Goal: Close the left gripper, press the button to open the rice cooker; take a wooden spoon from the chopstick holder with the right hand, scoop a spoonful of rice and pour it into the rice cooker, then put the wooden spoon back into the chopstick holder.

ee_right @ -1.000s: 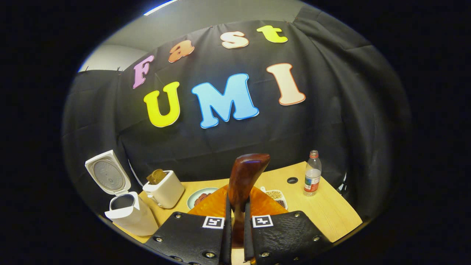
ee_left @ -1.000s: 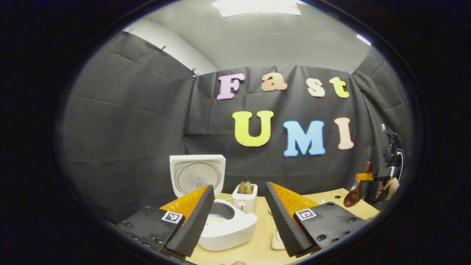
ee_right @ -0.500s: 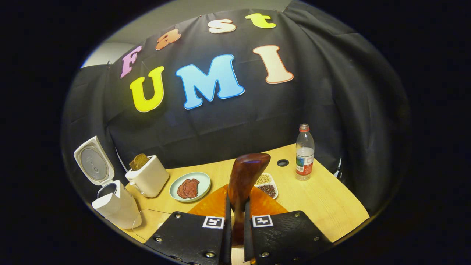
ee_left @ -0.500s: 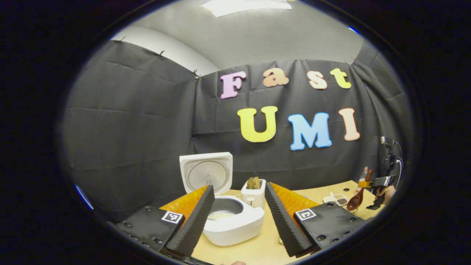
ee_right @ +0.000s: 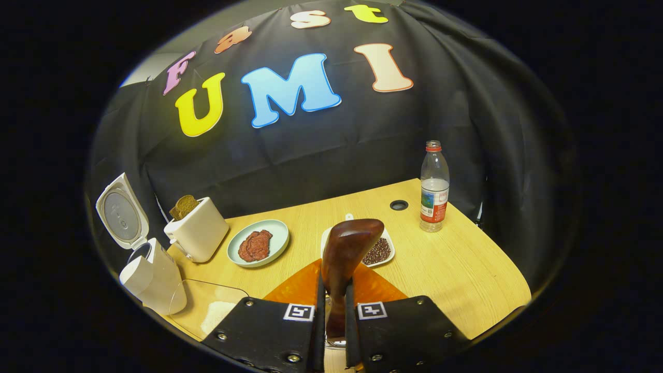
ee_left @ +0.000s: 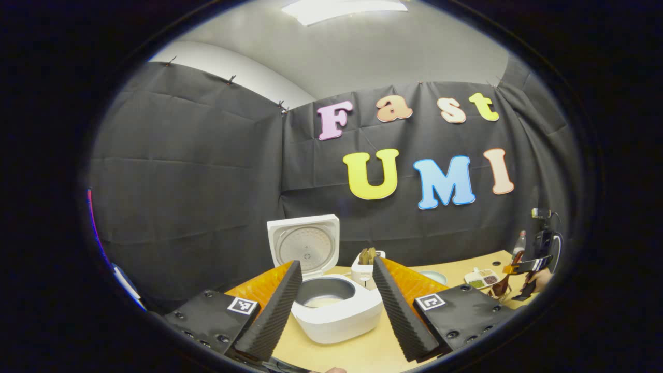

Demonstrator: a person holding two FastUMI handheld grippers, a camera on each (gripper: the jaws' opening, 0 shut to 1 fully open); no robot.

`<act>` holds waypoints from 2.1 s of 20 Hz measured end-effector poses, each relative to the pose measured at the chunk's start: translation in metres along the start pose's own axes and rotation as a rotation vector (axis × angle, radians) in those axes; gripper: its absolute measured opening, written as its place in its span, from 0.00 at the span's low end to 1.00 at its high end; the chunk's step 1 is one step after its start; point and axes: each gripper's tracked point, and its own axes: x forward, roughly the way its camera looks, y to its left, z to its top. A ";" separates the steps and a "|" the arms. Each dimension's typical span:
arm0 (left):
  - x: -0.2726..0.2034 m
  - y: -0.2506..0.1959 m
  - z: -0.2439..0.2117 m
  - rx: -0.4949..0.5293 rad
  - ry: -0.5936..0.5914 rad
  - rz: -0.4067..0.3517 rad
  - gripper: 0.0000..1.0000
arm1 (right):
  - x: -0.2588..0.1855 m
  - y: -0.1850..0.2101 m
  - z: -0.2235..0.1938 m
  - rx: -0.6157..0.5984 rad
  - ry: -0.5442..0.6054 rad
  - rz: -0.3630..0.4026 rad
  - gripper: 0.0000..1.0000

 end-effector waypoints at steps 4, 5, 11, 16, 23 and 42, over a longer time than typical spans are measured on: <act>0.006 0.001 0.000 -0.015 -0.005 -0.009 0.89 | -0.008 -0.008 -0.003 -0.001 0.010 -0.019 0.21; 0.007 0.000 0.001 -0.018 -0.009 -0.012 0.95 | -0.012 -0.010 0.002 -0.002 -0.008 -0.021 0.23; 0.021 -0.003 0.002 -0.049 -0.027 -0.043 0.95 | -0.047 -0.051 0.034 -0.117 -0.101 -0.181 0.90; 0.045 0.007 0.003 -0.065 -0.035 -0.041 0.95 | -0.089 -0.064 0.064 -0.175 -0.194 -0.263 0.95; 0.101 0.041 0.011 -0.048 -0.029 0.010 1.00 | -0.144 -0.035 0.100 -0.187 -0.302 -0.256 0.95; 0.322 0.087 0.073 -0.010 -0.019 0.080 0.95 | -0.227 0.009 0.066 -0.151 -0.349 -0.285 0.95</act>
